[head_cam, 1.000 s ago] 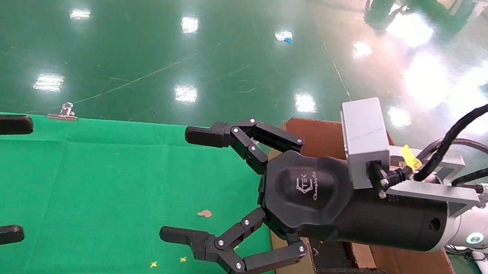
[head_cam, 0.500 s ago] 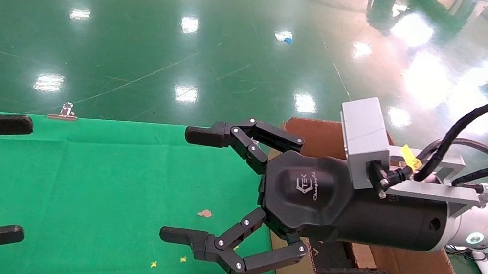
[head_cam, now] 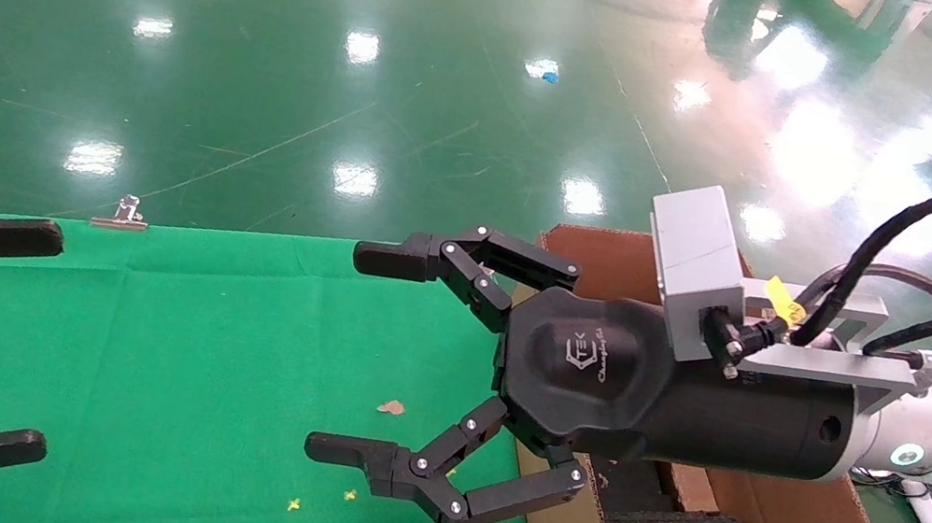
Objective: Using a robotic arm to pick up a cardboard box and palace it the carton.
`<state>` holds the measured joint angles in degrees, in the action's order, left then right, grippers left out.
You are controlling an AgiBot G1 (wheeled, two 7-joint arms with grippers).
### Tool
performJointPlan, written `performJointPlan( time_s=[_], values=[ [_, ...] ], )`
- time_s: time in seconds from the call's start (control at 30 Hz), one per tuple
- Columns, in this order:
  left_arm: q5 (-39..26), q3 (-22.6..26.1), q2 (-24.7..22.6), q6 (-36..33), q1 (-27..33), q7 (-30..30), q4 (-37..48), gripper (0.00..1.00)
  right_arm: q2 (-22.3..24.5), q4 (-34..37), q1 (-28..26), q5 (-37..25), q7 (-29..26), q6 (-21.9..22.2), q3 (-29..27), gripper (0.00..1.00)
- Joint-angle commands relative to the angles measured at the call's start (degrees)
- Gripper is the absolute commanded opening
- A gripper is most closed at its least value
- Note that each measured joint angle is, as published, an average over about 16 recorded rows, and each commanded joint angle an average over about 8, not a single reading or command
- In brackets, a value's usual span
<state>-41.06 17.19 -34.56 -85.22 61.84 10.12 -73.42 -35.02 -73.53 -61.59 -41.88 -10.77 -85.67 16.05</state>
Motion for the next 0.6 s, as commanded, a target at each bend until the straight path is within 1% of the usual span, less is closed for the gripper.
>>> performJointPlan(
  time_s=[0.03, 0.6],
  values=[
    [0.0, 0.0, 0.0, 0.0, 0.0, 0.0, 0.0, 1.00, 0.0, 0.0, 0.0, 0.0, 0.0, 0.0, 0.0, 1.00],
    [0.0, 0.0, 0.0, 0.0, 0.0, 0.0, 0.0, 1.00, 0.0, 0.0, 0.0, 0.0, 0.0, 0.0, 0.0, 1.00]
  ],
)
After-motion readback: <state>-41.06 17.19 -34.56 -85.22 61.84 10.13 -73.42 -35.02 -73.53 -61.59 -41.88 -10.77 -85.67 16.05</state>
